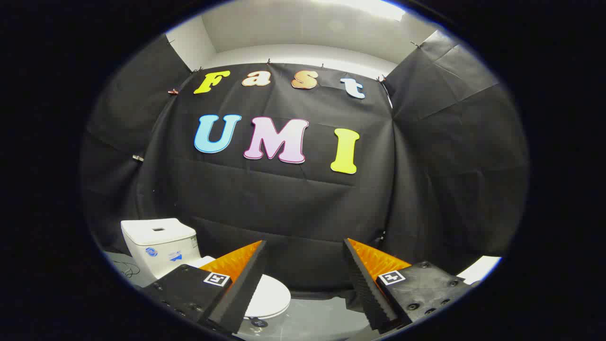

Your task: Open the toilet lid.

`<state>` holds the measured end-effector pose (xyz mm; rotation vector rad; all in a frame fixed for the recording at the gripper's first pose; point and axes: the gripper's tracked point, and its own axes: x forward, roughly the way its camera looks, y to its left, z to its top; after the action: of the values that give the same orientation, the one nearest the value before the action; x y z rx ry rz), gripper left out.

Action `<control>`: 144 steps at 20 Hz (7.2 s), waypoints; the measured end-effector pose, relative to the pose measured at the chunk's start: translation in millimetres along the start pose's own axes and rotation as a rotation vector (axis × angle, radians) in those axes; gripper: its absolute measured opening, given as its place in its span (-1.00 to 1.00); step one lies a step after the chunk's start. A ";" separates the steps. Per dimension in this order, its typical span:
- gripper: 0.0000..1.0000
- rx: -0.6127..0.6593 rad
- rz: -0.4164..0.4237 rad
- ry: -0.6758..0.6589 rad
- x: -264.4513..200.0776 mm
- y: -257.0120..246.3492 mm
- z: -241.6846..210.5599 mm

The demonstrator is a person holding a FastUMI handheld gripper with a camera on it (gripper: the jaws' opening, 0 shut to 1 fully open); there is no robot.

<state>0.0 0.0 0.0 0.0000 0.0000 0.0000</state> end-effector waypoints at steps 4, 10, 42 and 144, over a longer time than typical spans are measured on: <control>0.95 -0.002 -0.005 0.006 -2.7 -4.1 -1.2; 0.95 -0.018 0.004 0.003 -5.6 -0.6 -1.3; 0.95 0.100 0.000 0.040 50.1 1.0 -37.5; -0.90 0.133 0.440 0.281 91.4 347.9 -11.2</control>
<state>91.4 347.9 -11.2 0.1331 0.2809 0.4400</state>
